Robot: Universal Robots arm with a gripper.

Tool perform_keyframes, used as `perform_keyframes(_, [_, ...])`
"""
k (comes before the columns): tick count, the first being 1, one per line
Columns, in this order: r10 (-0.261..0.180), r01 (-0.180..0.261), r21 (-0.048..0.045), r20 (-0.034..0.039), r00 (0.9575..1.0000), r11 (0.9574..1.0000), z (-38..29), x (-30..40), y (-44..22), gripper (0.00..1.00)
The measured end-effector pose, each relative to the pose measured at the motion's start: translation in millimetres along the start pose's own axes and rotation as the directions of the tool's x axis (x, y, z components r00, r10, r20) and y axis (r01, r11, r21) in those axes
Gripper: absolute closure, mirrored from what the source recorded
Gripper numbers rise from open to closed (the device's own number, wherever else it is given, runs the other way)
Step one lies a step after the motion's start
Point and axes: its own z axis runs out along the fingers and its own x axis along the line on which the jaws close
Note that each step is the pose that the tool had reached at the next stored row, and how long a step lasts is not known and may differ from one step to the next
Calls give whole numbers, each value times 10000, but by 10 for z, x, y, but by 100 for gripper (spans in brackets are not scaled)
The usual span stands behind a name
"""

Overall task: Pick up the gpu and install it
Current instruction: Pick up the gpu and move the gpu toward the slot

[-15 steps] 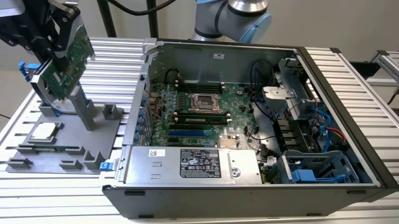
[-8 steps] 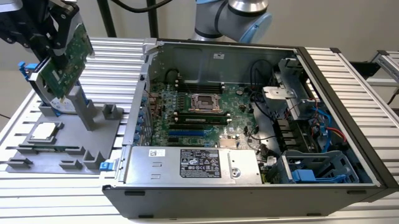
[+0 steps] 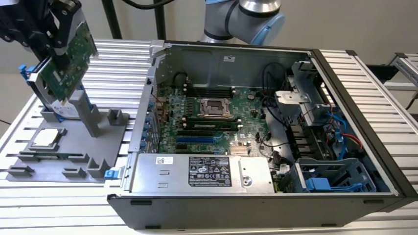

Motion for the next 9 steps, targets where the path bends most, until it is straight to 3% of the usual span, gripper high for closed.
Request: perform_keyframes(9, [0, 0, -1, 0, 10000, 10000, -45, -1, 2, 100])
